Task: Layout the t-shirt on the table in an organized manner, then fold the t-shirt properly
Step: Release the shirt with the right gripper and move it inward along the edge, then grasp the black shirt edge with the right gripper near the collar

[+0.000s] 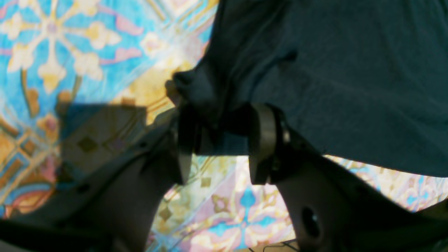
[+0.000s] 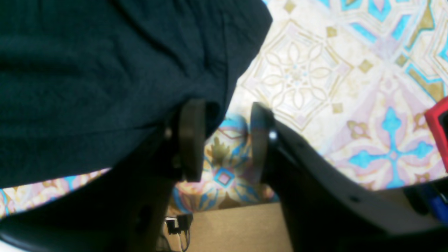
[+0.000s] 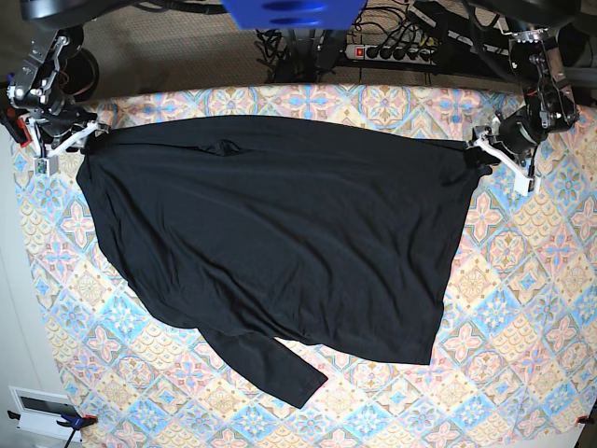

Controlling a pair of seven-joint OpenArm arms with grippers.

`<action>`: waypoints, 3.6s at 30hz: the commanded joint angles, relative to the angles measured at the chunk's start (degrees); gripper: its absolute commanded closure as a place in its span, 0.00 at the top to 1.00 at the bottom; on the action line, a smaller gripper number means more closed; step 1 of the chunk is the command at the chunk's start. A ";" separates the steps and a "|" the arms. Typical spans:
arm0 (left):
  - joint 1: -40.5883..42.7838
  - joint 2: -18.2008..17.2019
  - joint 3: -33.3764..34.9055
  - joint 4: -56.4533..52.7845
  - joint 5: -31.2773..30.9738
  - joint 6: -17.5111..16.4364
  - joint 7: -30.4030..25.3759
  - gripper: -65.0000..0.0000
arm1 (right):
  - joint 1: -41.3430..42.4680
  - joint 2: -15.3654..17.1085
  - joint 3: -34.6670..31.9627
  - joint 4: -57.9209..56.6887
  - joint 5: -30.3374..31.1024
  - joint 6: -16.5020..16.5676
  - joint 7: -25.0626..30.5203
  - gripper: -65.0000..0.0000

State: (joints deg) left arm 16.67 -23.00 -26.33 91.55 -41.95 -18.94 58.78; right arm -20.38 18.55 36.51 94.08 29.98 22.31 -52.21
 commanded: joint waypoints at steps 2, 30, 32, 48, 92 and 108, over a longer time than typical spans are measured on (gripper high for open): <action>-0.45 -0.95 -0.35 0.89 -0.73 -0.18 -0.81 0.38 | 0.12 1.28 -0.07 4.60 0.48 0.24 1.17 0.33; -0.71 -0.86 -0.35 0.80 -0.64 -0.18 -0.81 0.38 | -8.15 7.70 -45.52 17.87 -33.10 0.24 14.80 0.35; -0.71 -0.86 -0.35 0.80 -0.64 -0.18 -0.81 0.38 | -8.15 7.78 -45.52 17.87 -33.10 0.24 14.27 0.38; -0.71 -0.86 0.79 0.80 -0.81 -0.18 -0.81 0.38 | -6.48 9.28 -45.61 17.52 -33.10 7.37 14.27 0.39; -0.80 0.37 0.61 1.07 -0.90 -0.18 -1.16 0.38 | 7.50 9.28 -40.42 19.37 -32.83 7.54 14.18 0.00; -4.84 3.27 -5.45 1.07 -0.99 -0.18 -0.72 0.38 | 10.76 9.01 -40.78 7.85 -32.92 7.37 14.18 0.03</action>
State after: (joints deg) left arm 12.32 -18.72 -31.35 91.59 -42.15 -18.92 58.65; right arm -10.33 26.83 -4.67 100.97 -3.05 30.02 -38.87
